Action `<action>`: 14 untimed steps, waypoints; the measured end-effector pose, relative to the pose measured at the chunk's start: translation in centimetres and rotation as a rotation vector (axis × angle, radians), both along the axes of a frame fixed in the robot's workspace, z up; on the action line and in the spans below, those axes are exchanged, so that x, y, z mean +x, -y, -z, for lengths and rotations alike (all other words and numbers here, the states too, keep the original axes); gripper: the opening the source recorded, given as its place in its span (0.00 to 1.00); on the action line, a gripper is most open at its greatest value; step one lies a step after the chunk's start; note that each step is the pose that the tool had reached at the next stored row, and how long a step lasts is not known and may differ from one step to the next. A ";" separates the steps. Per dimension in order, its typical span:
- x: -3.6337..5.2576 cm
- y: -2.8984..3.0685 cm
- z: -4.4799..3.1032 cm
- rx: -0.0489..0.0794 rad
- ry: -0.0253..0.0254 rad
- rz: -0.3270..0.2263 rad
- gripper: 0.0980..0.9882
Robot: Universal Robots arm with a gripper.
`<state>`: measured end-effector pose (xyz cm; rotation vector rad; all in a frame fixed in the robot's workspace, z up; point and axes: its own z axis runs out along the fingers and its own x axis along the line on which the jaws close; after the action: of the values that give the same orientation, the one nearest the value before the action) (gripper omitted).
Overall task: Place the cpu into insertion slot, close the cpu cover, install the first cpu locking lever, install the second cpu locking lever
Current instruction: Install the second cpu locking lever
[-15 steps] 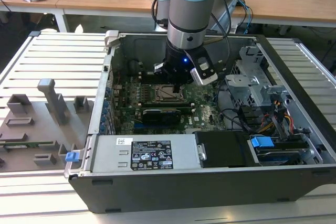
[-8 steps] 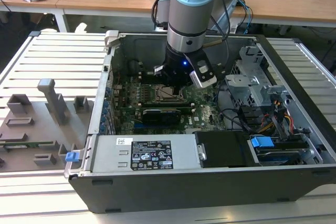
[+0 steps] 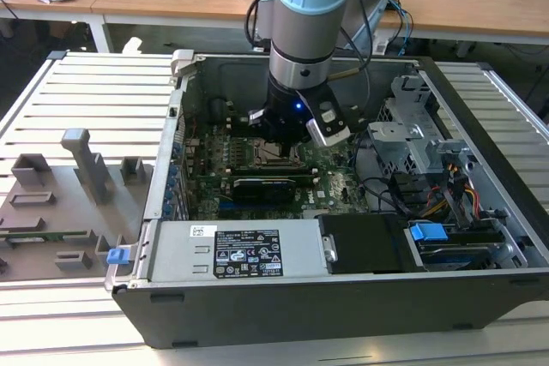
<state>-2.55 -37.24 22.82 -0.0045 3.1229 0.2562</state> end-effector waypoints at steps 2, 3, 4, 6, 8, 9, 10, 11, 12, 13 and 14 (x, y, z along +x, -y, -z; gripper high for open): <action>-0.19 0.00 0.06 0.001 0.0000 0.000 0.01; -0.32 0.00 0.09 0.001 0.0000 0.000 0.01; -0.41 0.00 0.09 0.001 0.0000 0.000 0.01; -0.33 0.00 0.10 0.001 0.0000 -0.001 0.01; 0.35 0.00 0.11 0.000 -0.0008 -0.001 0.01; 0.79 0.00 0.12 0.000 -0.0016 -0.002 0.01; 0.80 0.07 0.12 0.000 -0.0017 -0.002 0.01; 0.80 0.29 0.13 0.000 -0.0017 -0.002 0.01; 0.79 0.70 0.15 0.000 -0.0017 -0.002 0.01; 0.76 0.85 0.18 0.000 -0.0016 -0.002 0.01; 0.70 0.88 0.22 0.001 -0.0015 -0.002 0.01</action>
<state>-1.86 -38.12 22.60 -0.0071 3.1245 0.2573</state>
